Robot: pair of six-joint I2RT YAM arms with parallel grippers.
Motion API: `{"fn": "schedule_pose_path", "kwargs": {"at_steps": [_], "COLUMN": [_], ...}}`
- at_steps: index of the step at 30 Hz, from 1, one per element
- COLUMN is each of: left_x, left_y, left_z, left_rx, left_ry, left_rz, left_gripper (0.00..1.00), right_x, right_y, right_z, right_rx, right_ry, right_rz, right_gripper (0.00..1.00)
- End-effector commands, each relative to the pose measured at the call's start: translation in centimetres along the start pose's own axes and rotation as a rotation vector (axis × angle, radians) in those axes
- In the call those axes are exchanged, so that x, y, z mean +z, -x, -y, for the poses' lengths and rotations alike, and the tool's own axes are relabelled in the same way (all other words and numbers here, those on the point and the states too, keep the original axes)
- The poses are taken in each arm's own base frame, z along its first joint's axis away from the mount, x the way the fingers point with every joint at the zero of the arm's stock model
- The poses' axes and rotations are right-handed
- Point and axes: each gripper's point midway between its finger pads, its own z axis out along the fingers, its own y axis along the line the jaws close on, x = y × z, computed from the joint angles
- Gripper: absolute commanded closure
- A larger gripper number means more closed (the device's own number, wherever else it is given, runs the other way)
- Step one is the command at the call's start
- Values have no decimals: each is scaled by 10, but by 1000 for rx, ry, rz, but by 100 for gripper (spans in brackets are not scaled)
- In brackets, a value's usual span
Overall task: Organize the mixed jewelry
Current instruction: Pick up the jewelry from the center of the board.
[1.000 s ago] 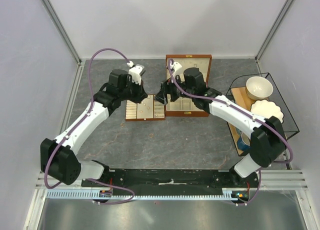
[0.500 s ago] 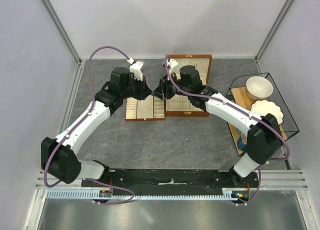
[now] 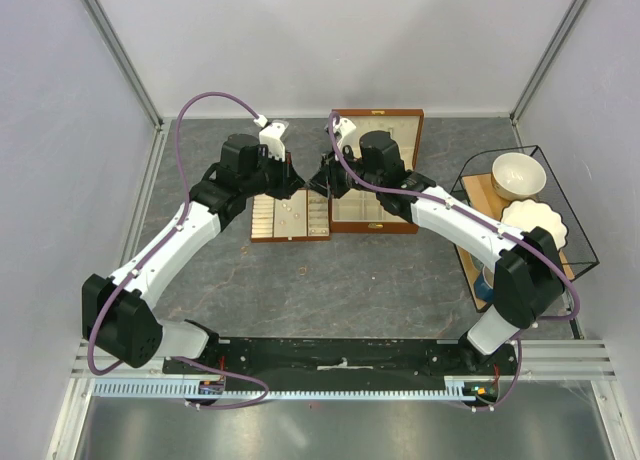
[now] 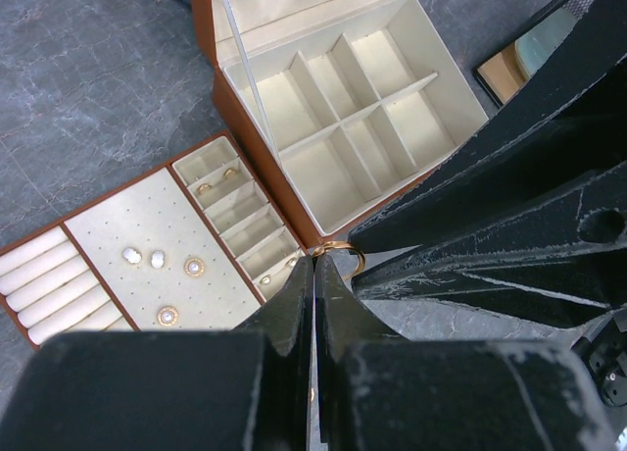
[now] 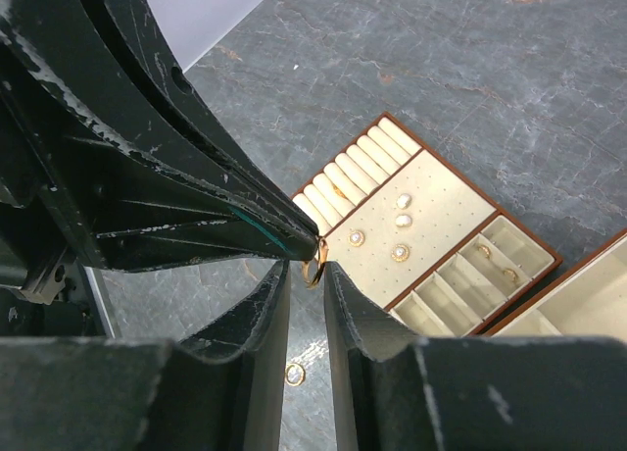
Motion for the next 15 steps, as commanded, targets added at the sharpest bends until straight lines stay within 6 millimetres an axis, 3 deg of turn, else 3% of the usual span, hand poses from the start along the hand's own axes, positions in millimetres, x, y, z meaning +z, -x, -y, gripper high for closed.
{"fn": "schedule_pose_path", "kwargs": {"at_steps": [1, 6, 15], "left_x": [-11, -12, -17], "left_y": [30, 29, 32], "left_z": [9, 10, 16], "left_rx": [-4, -9, -11], "left_ry": [-14, -18, -42], "left_rz": [102, 104, 120], "left_gripper": [99, 99, 98], "right_x": [-1, 0, 4], "right_y": [21, 21, 22], "right_z": [-9, -9, -7], "right_rx": [-37, -34, -31], "right_ry": [23, 27, 23], "right_rz": [56, 52, 50], "right_gripper": [73, 81, 79]}}
